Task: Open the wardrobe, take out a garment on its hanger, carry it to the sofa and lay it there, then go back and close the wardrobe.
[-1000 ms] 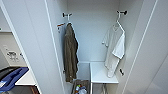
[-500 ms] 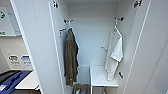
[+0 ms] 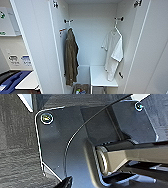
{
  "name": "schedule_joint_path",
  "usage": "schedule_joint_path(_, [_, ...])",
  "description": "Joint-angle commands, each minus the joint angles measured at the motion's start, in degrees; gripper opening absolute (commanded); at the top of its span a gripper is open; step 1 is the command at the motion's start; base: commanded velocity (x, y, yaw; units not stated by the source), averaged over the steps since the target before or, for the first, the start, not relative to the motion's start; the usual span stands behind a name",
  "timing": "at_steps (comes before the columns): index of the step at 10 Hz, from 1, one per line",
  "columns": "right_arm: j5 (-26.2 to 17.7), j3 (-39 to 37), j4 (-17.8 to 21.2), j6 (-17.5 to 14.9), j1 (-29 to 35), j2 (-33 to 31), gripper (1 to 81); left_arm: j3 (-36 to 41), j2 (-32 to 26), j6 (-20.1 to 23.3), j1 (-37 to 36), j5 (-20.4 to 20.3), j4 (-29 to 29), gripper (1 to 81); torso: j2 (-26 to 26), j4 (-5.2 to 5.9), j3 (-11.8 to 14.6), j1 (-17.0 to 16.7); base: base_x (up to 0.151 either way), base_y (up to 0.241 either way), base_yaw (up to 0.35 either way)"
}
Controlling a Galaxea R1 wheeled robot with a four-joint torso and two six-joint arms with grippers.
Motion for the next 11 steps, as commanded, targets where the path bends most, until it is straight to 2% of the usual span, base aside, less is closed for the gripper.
schedule_joint_path(1, [-2.9, -0.4, 0.4, -0.4, 2.0, 0.6, 81.1, 0.1, -0.2, 0.3, -2.2, 3.1, -0.1, 81.1, 0.0, 0.0, 0.0, 0.0, 0.0, 0.0, 0.0])
schedule_joint_path(7, [-2.9, -0.5, 0.4, -0.5, 1.9, 0.8, 81.1, 0.2, -0.2, 0.3, -2.1, 3.2, 0.0, 81.1, 0.0, 0.0, 0.0, 0.0, 0.0, 0.0, 0.0])
schedule_joint_path(11, [-2.9, -0.4, 0.4, -0.5, 2.0, 0.9, 81.1, 0.2, -0.1, 0.4, -2.1, 3.2, 0.1, 81.1, 0.0, 0.0, 0.0, 0.0, 0.069, 0.0, 0.0])
